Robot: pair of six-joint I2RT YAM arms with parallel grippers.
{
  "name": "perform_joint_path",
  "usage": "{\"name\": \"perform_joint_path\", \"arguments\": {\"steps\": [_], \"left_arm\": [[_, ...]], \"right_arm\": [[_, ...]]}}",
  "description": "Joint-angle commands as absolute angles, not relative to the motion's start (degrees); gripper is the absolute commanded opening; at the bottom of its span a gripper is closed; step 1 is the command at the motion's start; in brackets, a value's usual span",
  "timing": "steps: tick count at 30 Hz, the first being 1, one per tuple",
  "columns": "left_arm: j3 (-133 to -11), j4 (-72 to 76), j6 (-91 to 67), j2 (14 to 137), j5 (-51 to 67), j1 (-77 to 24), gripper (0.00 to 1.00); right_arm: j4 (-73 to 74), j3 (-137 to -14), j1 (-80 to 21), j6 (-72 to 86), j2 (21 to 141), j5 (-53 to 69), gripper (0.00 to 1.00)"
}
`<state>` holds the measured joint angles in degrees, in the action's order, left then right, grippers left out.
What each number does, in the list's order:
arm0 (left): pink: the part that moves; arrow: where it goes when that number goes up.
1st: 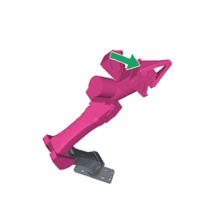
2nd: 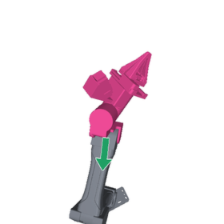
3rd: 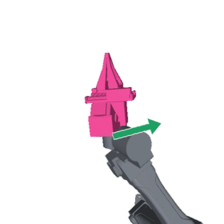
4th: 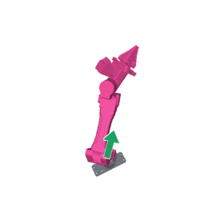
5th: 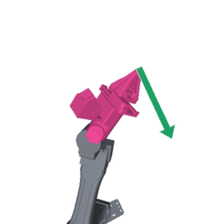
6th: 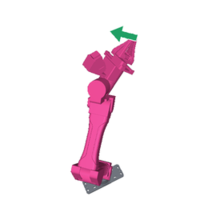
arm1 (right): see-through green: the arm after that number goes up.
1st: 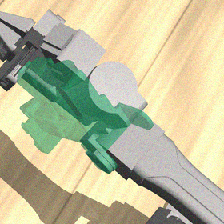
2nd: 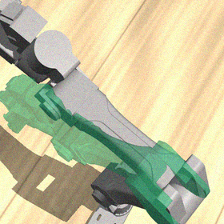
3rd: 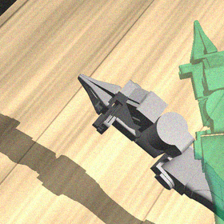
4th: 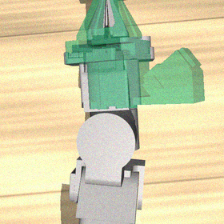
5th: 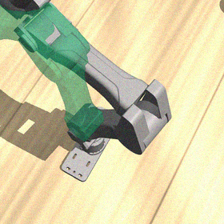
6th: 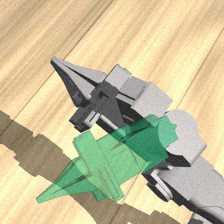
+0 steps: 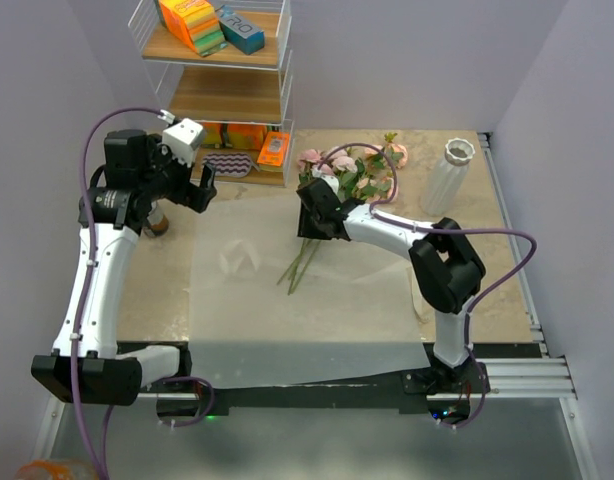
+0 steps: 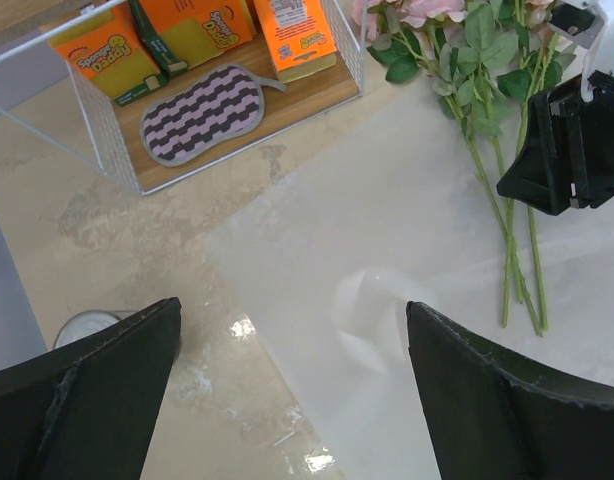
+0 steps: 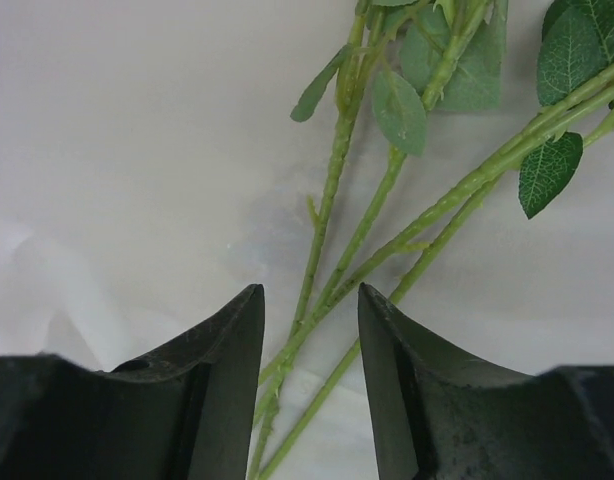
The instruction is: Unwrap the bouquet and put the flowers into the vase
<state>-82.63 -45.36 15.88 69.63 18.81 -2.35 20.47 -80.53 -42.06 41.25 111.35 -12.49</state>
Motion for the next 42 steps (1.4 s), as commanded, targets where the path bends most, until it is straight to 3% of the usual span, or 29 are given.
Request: {"name": "perform_joint_path", "arguments": {"steps": [1,17,33,42], "left_arm": [[-82.1,-45.5,17.3,68.8,20.6,-2.6,0.99],[-81.6,-48.2,20.7,68.7,22.5,-2.6,0.99],[-80.9,-48.3,21.7,67.8,21.9,-2.6,0.99],[-80.3,-48.3,21.7,67.4,21.9,-2.6,0.99]], "right_arm": [[18.9,-79.1,-41.0,43.3,109.2,-13.0,0.48],[20.2,-82.9,-37.1,44.0,113.2,-15.6,0.4],[17.6,-79.7,-36.1,45.3,112.7,-16.3,0.39],[15.2,-79.0,-35.5,46.3,113.2,-15.8,0.18]]}}
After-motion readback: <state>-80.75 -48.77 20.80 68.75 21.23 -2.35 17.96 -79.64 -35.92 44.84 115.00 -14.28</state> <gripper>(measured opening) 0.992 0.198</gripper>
